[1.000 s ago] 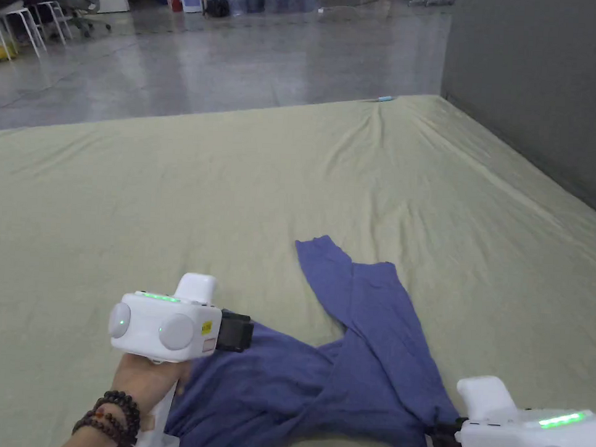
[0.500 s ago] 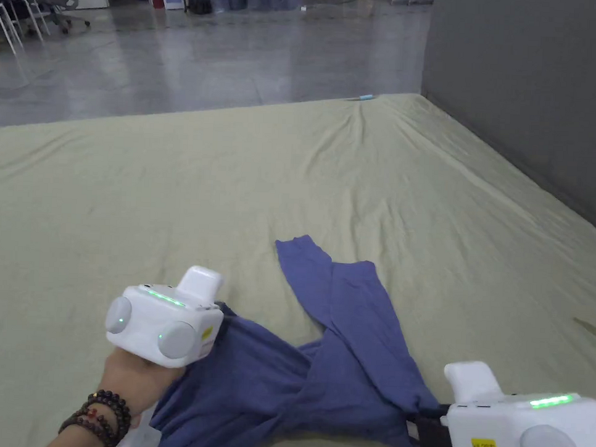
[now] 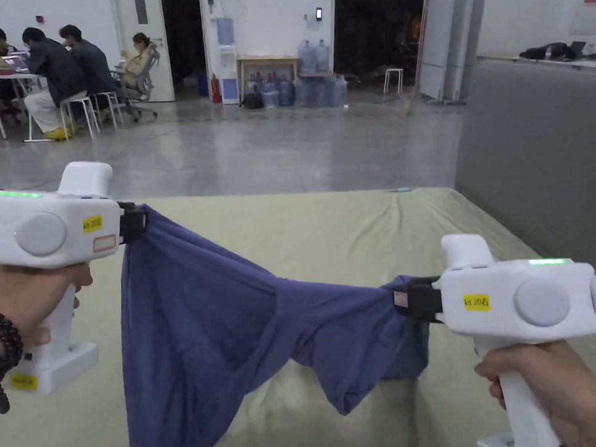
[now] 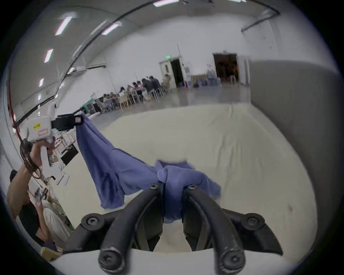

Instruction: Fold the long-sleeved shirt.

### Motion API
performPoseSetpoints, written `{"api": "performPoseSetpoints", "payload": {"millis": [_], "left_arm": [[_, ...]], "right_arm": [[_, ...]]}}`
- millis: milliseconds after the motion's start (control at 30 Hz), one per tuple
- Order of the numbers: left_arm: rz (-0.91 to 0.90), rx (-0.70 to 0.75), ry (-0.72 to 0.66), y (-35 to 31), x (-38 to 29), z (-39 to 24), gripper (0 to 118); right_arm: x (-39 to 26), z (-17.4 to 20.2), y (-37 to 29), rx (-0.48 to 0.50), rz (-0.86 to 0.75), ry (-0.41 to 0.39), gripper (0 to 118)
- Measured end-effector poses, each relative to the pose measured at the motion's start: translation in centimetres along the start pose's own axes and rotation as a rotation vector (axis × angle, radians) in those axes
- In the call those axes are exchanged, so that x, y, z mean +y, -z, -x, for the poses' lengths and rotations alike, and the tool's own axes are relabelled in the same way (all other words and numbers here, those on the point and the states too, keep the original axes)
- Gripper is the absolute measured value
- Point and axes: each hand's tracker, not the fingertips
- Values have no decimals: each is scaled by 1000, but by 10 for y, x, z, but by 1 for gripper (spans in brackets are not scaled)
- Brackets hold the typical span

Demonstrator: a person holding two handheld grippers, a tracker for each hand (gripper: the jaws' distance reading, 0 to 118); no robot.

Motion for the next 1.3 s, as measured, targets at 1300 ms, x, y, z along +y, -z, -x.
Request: {"api": "performPoseSetpoints", "payload": {"millis": [1300], "left_arm": [[227, 66, -9, 113, -98, 4, 0]], "right_arm": [[22, -26, 201, -147, 191, -15, 13]]}}
